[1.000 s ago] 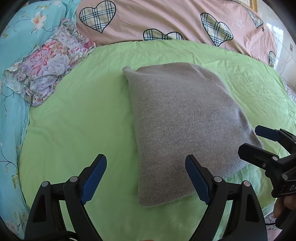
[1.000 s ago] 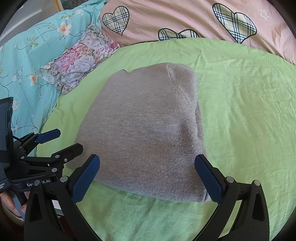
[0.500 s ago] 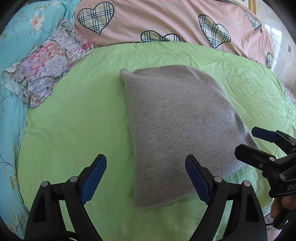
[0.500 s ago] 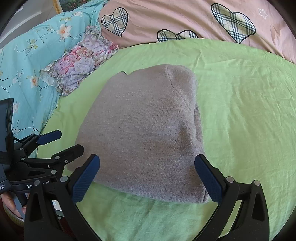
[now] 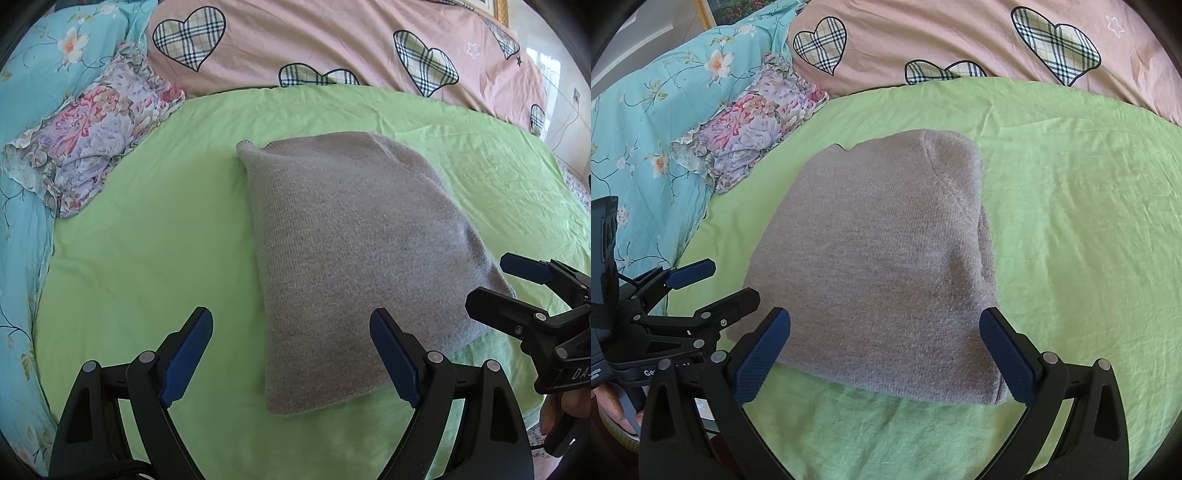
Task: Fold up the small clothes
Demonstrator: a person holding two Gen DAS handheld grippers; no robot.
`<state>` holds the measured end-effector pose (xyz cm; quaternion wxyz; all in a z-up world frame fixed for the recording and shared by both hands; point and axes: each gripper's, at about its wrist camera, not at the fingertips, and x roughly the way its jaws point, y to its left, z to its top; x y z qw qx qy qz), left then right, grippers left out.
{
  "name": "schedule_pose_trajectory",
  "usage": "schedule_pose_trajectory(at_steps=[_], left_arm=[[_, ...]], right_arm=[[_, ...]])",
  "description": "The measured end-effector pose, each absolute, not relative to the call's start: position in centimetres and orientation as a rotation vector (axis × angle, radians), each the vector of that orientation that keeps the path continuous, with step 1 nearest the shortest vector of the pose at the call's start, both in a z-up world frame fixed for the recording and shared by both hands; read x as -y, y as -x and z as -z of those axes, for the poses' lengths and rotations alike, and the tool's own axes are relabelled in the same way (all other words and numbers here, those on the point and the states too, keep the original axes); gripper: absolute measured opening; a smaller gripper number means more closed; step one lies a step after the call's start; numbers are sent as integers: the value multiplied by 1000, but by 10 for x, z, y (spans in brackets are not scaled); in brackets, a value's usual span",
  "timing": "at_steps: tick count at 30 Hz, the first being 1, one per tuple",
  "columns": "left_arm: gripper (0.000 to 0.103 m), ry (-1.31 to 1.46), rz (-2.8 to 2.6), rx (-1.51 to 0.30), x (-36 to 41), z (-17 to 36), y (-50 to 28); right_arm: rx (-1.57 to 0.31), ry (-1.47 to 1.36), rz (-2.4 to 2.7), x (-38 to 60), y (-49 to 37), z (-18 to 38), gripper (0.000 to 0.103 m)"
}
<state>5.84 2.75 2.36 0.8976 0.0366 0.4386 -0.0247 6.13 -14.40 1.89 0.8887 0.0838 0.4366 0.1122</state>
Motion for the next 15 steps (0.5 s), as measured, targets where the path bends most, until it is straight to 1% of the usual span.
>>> schedule_pose_trajectory(at_steps=[15], left_arm=[[88, -76, 51, -908, -28, -25, -59]], right_arm=[[-907, -174, -235, 144, -62, -19, 102]])
